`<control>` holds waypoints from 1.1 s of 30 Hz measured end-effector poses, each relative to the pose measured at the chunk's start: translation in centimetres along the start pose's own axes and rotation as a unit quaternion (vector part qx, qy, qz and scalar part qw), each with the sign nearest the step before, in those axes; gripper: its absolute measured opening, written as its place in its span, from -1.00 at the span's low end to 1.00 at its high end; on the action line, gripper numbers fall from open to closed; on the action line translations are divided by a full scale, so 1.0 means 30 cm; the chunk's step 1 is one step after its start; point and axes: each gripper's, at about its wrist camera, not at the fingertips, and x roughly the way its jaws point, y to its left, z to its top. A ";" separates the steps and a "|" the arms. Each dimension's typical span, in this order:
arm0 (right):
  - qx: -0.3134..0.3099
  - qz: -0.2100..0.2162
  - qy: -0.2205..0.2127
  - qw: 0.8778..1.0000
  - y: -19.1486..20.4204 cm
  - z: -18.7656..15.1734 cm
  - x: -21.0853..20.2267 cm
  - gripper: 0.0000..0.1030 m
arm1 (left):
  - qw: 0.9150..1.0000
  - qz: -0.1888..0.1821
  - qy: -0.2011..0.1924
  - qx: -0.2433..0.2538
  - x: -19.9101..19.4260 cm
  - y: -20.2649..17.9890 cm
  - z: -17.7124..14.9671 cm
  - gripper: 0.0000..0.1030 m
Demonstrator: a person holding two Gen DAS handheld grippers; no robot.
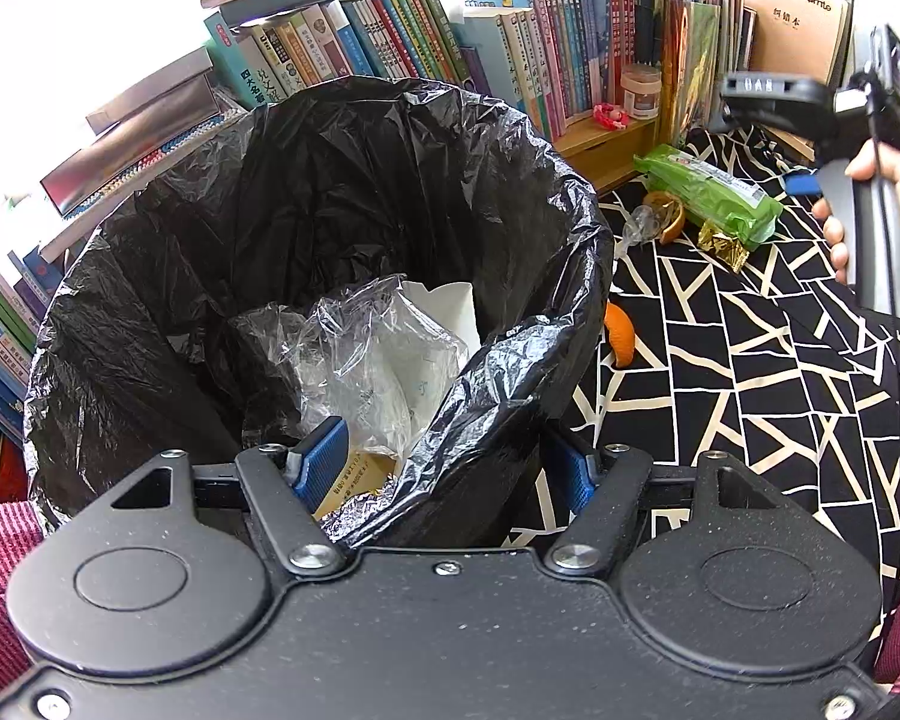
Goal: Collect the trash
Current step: 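Move the right gripper down to the green snack bag, then close the right gripper on the edge of the green snack bag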
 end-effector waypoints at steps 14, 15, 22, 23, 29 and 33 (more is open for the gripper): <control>0.140 -0.097 0.008 0.985 -0.214 0.050 0.294 1.00 | 1.000 0.004 -0.002 0.002 0.004 0.003 -0.002 0.34; 0.148 -0.104 0.010 0.984 -0.225 0.046 0.315 1.00 | 1.000 0.005 -0.002 0.003 0.003 -0.002 -0.001 0.35; 0.222 -0.101 0.011 0.970 -0.296 0.037 0.423 1.00 | 1.000 0.011 -0.004 0.007 0.004 -0.010 0.000 0.37; 0.229 -0.099 0.014 0.968 -0.302 0.036 0.436 1.00 | 1.000 0.013 -0.004 0.008 0.005 -0.010 0.000 0.37; 0.277 -0.041 0.032 0.959 -0.321 0.028 0.465 0.11 | 1.000 0.015 -0.004 0.010 0.007 -0.017 0.000 0.39; 0.305 -0.006 0.028 0.952 -0.321 0.030 0.416 -0.52 | 1.000 0.016 -0.005 0.011 0.007 -0.018 -0.002 0.39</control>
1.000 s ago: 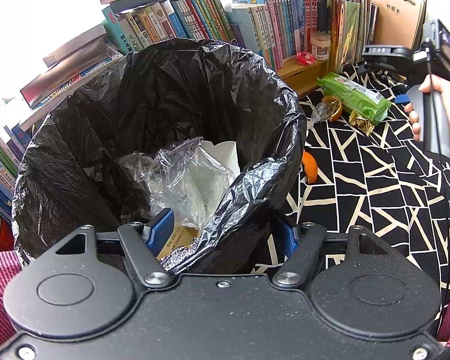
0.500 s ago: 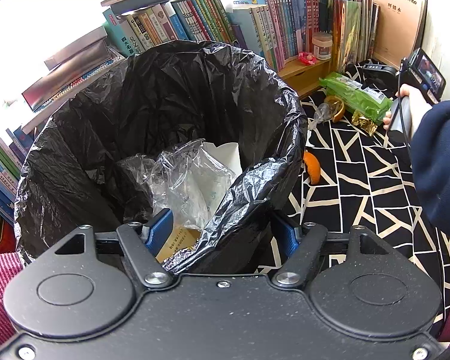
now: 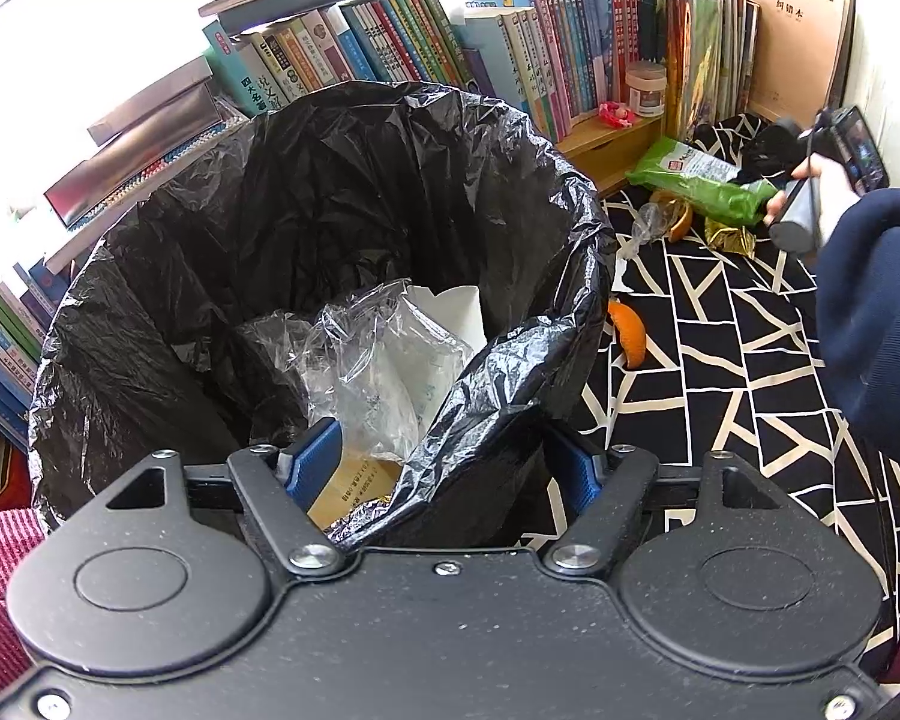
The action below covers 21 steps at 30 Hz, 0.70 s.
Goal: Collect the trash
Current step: 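Close the right gripper on the edge of the green snack bag, then lift the green bag with the right gripper and carry it over the bin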
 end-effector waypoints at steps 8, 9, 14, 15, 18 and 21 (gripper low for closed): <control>-0.034 0.070 -0.020 0.997 0.118 0.022 -0.218 -0.84 | 1.000 -0.001 0.000 -0.003 0.000 0.002 0.000 0.39; -0.042 0.077 -0.021 0.996 0.135 0.024 -0.254 -0.85 | 1.000 -0.002 0.000 -0.004 0.000 0.002 0.000 0.39; -0.081 0.116 -0.014 0.990 0.214 0.003 -0.419 -0.86 | 1.000 -0.003 -0.001 -0.004 0.000 0.005 0.000 0.40; -0.086 0.126 -0.011 0.988 0.226 -0.005 -0.448 -0.86 | 1.000 -0.002 -0.001 -0.004 0.000 0.005 0.000 0.40; -0.102 0.163 0.002 0.981 0.271 -0.038 -0.529 -0.86 | 1.000 -0.001 -0.003 -0.003 -0.001 0.003 -0.002 0.40; -0.116 0.215 0.024 0.970 0.323 -0.089 -0.598 -0.86 | 1.000 0.002 -0.005 0.000 -0.002 -0.001 -0.005 0.42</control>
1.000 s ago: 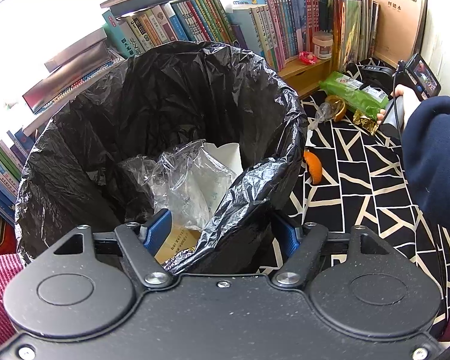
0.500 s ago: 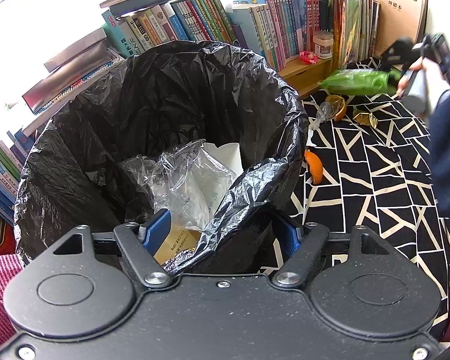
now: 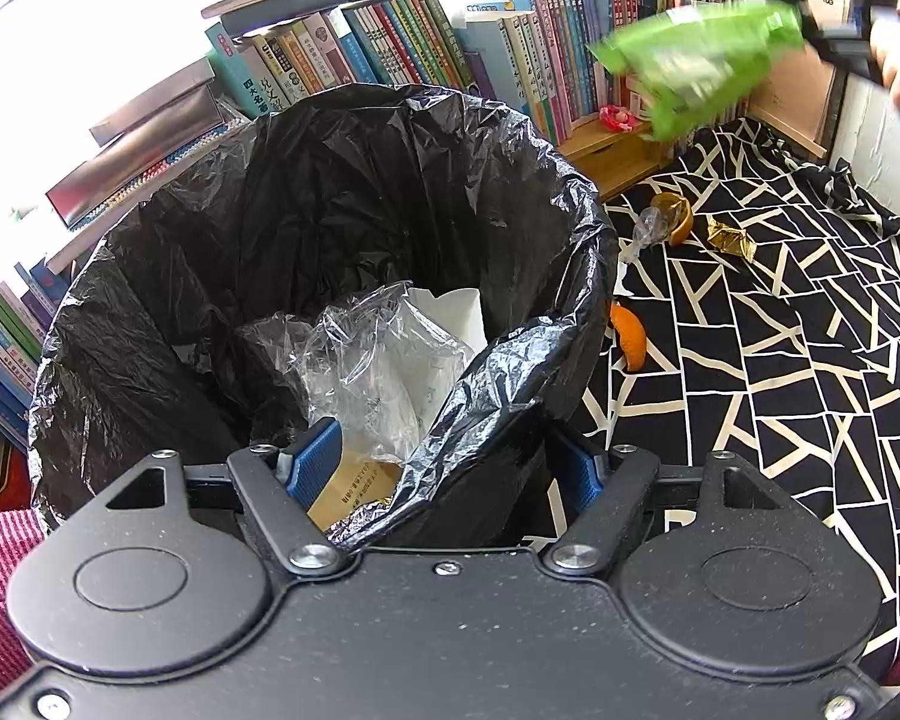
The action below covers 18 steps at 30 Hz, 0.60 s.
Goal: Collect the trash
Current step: 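Lift the green bag with the right gripper and carry it over the bin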
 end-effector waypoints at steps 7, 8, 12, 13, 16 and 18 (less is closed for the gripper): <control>-0.049 0.141 0.096 0.984 0.242 -0.135 -0.005 -0.86 | 1.000 -0.002 -0.001 -0.003 -0.003 0.002 -0.001 0.42; -0.061 0.156 0.107 0.980 0.276 -0.157 -0.008 -0.86 | 1.000 -0.002 -0.001 -0.003 -0.004 0.003 -0.001 0.42; -0.097 0.196 0.135 0.966 0.367 -0.226 -0.022 -0.86 | 1.000 -0.002 -0.001 -0.002 -0.004 0.004 -0.001 0.42; -0.100 0.203 0.141 0.964 0.377 -0.237 -0.023 -0.86 | 1.000 -0.002 -0.001 -0.002 -0.004 0.004 -0.001 0.42; -0.106 0.219 0.155 0.958 0.402 -0.257 -0.031 -0.86 | 1.000 0.000 -0.002 -0.001 -0.004 0.004 -0.001 0.44; -0.106 0.227 0.163 0.954 0.418 -0.262 -0.033 -0.86 | 1.000 0.001 -0.003 0.000 -0.004 0.003 -0.001 0.45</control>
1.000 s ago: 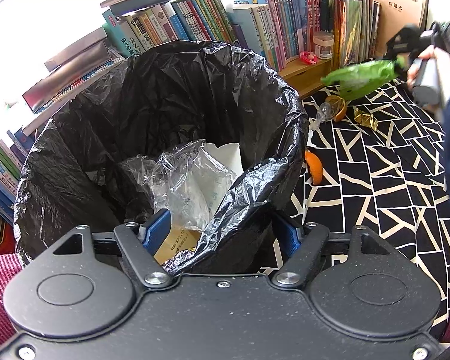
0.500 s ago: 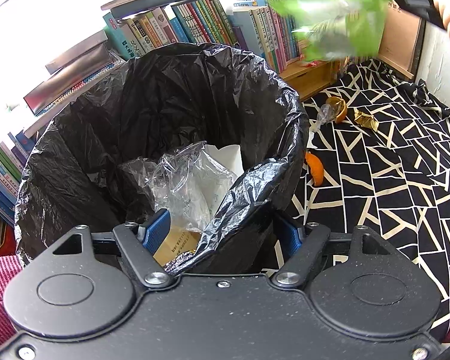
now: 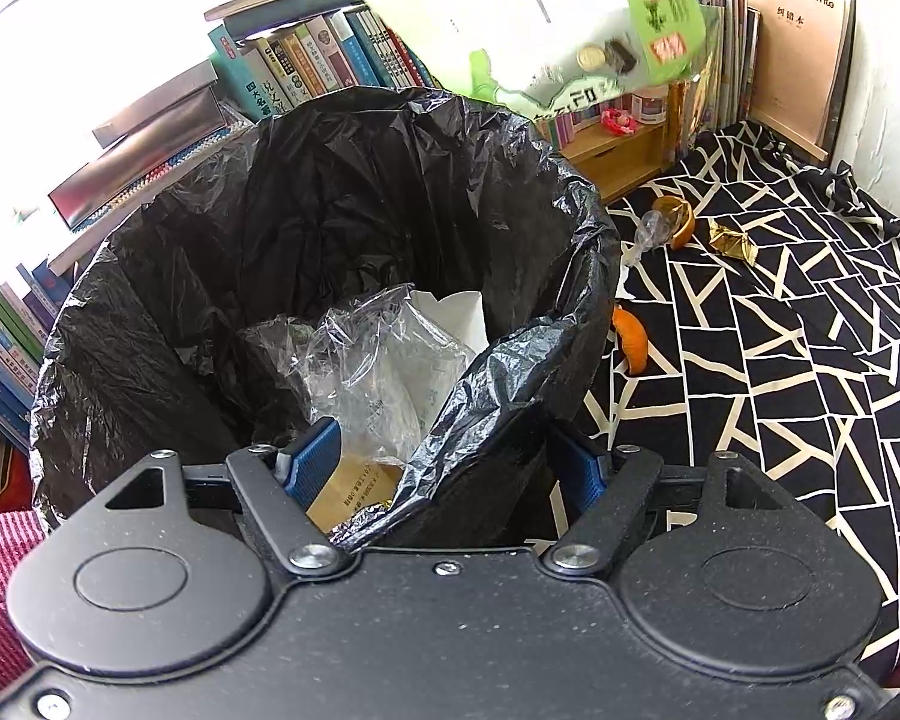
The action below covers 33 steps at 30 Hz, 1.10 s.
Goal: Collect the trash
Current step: 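Lift the green bag with the right gripper and carry it over the bin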
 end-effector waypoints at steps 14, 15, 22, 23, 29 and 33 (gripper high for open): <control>-0.061 0.054 0.070 0.994 0.283 -0.058 0.104 -0.85 | 1.000 -0.001 -0.003 0.001 -0.002 0.001 0.001 0.45; -0.060 0.055 0.076 0.994 0.294 -0.063 0.109 -0.84 | 1.000 -0.002 -0.004 0.001 -0.002 0.001 0.000 0.45; -0.049 0.047 0.113 0.991 0.322 -0.092 0.154 -0.79 | 1.000 -0.003 -0.007 0.001 -0.004 0.002 -0.004 0.44; -0.045 0.040 0.119 0.991 0.313 -0.097 0.165 -0.77 | 1.000 -0.003 -0.006 0.001 -0.004 0.002 -0.004 0.44; -0.016 -0.029 0.181 0.983 0.214 -0.150 0.260 -0.74 | 1.000 -0.003 -0.007 0.002 -0.005 0.002 -0.006 0.44; -0.022 -0.093 0.220 0.971 0.149 -0.185 0.333 -0.74 | 1.000 -0.002 -0.009 0.003 -0.008 0.000 -0.007 0.44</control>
